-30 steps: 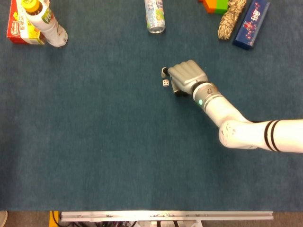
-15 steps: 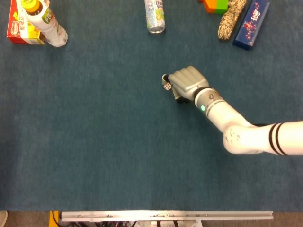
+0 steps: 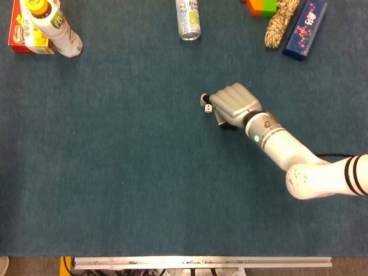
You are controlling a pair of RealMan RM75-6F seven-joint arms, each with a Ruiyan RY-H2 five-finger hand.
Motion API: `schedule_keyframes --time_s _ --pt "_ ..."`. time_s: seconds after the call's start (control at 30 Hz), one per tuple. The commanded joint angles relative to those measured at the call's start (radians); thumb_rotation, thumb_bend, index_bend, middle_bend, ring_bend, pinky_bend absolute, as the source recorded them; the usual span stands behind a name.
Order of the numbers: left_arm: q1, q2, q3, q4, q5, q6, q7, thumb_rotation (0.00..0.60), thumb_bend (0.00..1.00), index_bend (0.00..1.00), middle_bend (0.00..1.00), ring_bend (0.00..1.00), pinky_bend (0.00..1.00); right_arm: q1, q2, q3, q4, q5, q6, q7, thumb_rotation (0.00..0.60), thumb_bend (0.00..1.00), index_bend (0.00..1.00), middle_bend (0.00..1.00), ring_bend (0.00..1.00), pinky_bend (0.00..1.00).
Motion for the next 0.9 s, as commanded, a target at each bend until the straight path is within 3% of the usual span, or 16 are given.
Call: schedule_keyframes --time_s 0.03,0.47,0.9 --pt "0.001 0.0 0.0 -0.001 -0.001 0.0 0.001 0.6 0.2 0.13 0.18 0.2 0.08 0.003 -0.022 0.0 0.035 0.006 -0.01 0.0 0.561 1.0 0.26 1.0 1.0 1.0" --pt "0.005 0.0 -0.002 0.003 -0.004 0.005 -0.004 0.6 0.2 0.13 0.18 0.2 0.08 0.022 -0.07 -0.012 0.102 0.037 -0.044 -0.013 0.561 1.0 0.26 1.0 1.0 1.0" --pt "0.002 0.0 -0.001 0.0 0.001 0.001 0.0 0.6 0.2 0.13 0.18 0.2 0.08 -0.003 -0.005 -0.04 0.018 0.023 -0.004 -0.008 0.562 1.0 0.26 1.0 1.0 1.0"
